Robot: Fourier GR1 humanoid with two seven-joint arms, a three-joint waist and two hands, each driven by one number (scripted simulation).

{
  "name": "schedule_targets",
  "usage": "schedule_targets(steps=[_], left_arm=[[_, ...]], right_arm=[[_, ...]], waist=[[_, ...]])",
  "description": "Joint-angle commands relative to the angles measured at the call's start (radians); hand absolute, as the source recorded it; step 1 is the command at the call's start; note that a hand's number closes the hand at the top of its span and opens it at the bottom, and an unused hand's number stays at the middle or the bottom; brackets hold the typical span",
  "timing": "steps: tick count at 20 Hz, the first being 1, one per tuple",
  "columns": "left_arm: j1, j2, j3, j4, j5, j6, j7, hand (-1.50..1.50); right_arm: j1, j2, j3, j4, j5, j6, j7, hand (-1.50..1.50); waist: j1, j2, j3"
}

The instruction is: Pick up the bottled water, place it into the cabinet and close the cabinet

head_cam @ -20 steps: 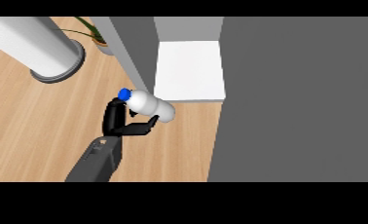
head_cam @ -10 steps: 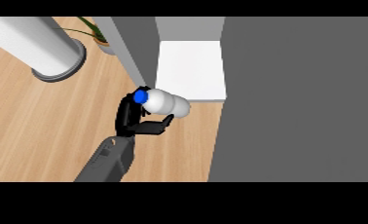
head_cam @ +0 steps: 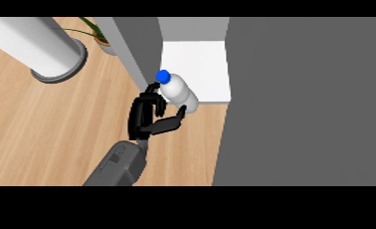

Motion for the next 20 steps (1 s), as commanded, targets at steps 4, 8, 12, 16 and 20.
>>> schedule_targets(steps=[4, 8, 12, 16, 20], left_arm=[[-0.267, -0.018, -0.098, -0.073, 0.004, 0.187, 0.16, 1.5], [-0.332, -0.018, -0.062, -0.004, 0.026, 0.197, 0.21, 1.5], [-0.434, -0.018, -0.067, 0.112, 0.133, 0.246, 0.195, 1.5], [-0.434, -0.018, -0.058, 0.238, 0.202, 0.243, 0.077, 1.5], [-0.503, -0.018, -0.09, 0.338, 0.223, 0.307, 0.048, 1.5]], right_arm=[[0.072, -0.046, -0.005, -0.119, 0.004, 0.022, 0.01, -1.5], [0.113, -0.045, -0.012, -0.172, -0.008, 0.013, 0.038, -1.5], [0.114, -0.057, -0.107, -0.057, -0.105, 0.076, -0.087, -1.5], [0.114, -0.02, -0.031, -0.076, -0.027, 0.04, -0.064, -1.5], [0.154, -0.056, -0.105, -0.076, -0.103, 0.092, -0.118, -1.5]], waist=[[-0.019, -0.004, 0.003], [-0.014, -0.002, 0.003], [-0.022, 0.003, 0.003], [-0.027, 0.005, 0.002], [-0.038, 0.007, 0.003]])
